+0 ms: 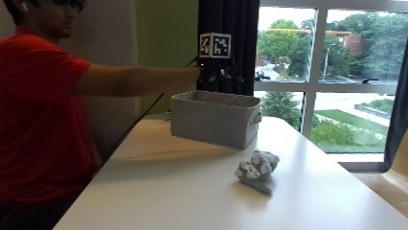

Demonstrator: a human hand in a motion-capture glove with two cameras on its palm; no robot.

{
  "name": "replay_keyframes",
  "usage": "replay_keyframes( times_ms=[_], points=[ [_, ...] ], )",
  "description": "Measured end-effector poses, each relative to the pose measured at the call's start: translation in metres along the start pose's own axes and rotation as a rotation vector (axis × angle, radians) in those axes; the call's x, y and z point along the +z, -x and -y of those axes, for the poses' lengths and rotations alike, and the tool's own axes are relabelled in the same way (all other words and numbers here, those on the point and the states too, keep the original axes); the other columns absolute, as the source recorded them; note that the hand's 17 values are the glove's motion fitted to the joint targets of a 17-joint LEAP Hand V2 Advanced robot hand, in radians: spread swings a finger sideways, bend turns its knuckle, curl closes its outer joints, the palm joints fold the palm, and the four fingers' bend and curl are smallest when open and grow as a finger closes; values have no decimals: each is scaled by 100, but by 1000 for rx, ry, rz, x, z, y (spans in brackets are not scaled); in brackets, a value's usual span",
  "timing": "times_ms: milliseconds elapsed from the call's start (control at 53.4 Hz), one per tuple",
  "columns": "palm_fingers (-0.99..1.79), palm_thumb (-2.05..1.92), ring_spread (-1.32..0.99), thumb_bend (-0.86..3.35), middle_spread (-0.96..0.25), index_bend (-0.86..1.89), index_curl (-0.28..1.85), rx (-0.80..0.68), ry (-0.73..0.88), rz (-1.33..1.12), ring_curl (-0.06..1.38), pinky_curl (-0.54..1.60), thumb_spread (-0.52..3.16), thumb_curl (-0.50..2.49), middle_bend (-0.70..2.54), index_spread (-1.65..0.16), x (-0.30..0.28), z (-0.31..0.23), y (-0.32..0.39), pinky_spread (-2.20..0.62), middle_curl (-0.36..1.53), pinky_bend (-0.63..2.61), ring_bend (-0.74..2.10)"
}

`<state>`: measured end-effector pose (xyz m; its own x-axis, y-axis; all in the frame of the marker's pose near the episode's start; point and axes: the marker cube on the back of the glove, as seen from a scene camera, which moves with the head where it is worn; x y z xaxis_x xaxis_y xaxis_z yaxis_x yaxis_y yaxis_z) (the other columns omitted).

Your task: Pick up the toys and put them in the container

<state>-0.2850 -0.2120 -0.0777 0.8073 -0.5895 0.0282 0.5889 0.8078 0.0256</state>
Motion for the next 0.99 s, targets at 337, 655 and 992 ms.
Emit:
replay_keyframes(
  times_ms=[337,655,992],
  points=[
    [0,-8,-17,-7,-16,20,56,131,-23,26,24,31,109,36,39,-41,20,-46,-76,6,40,79,55],
    [4,-7,-18,-6,-16,21,53,206,-13,-19,24,29,109,29,36,-42,47,-78,-164,6,39,68,50],
    [10,-7,-20,-6,-17,22,50,350,48,-51,23,28,109,26,32,-43,98,-92,-235,6,38,61,47]
  ],
)
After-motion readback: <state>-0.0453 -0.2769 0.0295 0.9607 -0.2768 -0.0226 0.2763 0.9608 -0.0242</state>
